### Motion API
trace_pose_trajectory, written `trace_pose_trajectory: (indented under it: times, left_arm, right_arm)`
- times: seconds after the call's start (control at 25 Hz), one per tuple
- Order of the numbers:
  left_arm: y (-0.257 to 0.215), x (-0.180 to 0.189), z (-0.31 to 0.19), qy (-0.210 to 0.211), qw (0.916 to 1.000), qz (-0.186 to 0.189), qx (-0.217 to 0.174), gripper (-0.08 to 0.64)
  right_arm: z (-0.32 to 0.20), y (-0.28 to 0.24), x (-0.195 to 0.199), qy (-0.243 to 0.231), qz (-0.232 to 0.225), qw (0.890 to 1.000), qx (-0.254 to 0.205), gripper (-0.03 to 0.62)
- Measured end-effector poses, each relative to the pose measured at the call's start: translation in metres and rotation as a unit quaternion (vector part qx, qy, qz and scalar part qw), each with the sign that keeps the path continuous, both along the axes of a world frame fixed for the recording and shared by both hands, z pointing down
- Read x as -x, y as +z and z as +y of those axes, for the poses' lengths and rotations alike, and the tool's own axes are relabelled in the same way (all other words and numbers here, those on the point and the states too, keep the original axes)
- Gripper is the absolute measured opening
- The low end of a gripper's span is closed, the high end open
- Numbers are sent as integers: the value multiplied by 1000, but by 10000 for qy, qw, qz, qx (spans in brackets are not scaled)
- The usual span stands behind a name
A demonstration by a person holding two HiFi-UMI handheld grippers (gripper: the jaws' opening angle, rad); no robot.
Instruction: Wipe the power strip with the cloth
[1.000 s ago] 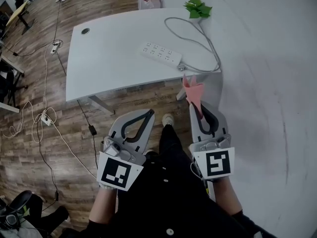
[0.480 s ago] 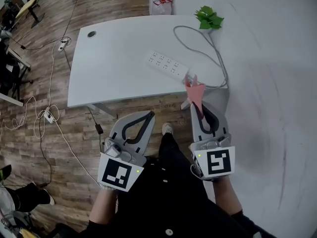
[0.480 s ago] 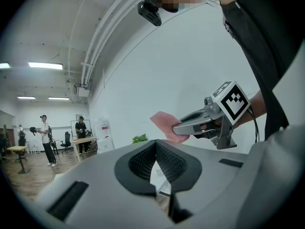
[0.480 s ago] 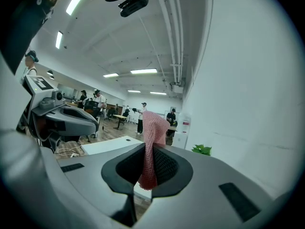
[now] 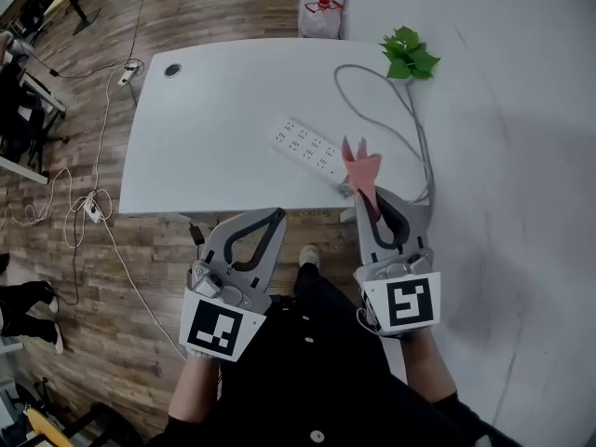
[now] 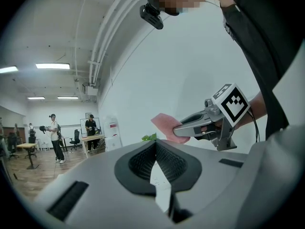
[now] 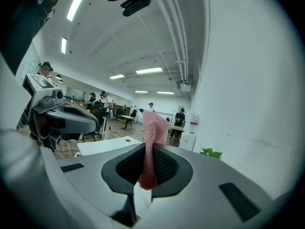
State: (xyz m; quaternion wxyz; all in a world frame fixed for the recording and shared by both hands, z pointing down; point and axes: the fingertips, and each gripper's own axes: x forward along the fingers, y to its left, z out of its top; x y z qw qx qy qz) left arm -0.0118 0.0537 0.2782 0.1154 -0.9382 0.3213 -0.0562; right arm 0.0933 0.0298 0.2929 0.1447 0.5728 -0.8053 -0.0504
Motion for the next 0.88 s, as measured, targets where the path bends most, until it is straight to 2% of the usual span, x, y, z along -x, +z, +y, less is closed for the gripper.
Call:
trace_pose_trajectory:
  times: [0.48,0.88]
  left_arm:
    - [7,-47,-75,-690,9975,-69,156,14]
    - [4,-60,-103,-858,9961,-135,148,14]
  right_arm:
    - [-85,12,-48,-629,-43,9976,278,54]
    - [-111,21,-62,-819,36,9957,434,54]
